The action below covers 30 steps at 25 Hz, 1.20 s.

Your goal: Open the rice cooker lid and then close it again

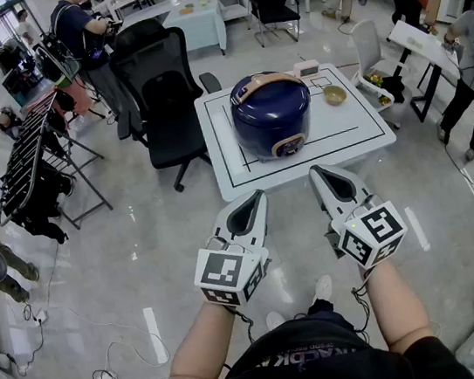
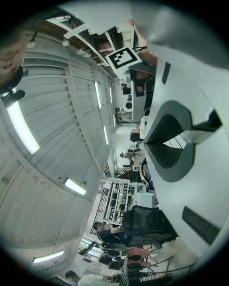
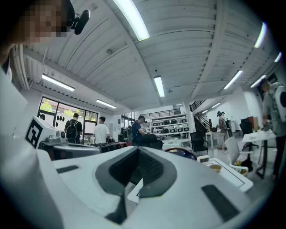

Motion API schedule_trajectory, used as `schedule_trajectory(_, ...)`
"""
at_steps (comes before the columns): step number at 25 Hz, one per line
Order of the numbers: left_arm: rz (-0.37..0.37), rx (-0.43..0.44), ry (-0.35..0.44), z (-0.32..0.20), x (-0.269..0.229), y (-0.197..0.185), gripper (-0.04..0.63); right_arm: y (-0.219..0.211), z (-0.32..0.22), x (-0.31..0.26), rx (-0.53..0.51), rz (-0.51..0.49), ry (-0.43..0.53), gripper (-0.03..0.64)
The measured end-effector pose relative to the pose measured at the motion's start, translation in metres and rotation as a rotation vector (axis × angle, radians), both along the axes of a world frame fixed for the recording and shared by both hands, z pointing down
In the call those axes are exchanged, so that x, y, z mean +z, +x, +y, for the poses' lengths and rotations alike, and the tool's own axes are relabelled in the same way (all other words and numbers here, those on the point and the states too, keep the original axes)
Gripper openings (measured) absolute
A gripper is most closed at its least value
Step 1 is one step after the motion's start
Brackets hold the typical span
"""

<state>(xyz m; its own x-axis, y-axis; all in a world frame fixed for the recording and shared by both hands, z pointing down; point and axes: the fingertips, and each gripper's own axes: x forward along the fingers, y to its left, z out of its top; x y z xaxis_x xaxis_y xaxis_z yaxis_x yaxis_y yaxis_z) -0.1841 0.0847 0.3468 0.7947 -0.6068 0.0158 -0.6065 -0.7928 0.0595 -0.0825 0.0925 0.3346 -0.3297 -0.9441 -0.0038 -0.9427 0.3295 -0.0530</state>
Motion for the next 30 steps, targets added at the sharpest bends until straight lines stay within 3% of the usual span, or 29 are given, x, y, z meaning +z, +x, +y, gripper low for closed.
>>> schedule_trajectory(14,0.000,0.001,-0.005,-0.004,0.004,0.006,0.000,0.011,-0.002,0.000,0.010,-0.023,0.016,0.002)
schedule_trajectory(22,0.000,-0.050,-0.005,-0.037,0.004,0.029,0.000,0.039,-0.037,0.001,-0.061,-0.074,0.022,0.038)
schedule_trajectory(24,0.004,-0.060,0.000,-0.048,0.002,0.043,0.056,0.049,-0.050,-0.002,-0.084,-0.060,0.030,0.098)
schedule_trajectory(27,-0.003,-0.075,0.007,-0.069,0.000,0.064,0.230,0.067,-0.074,-0.008,-0.098,-0.016,0.051,0.188)
schedule_trajectory(30,-0.011,-0.104,0.009,-0.091,0.000,0.079,0.300,0.083,-0.098,-0.009,-0.117,0.010,0.065,0.220)
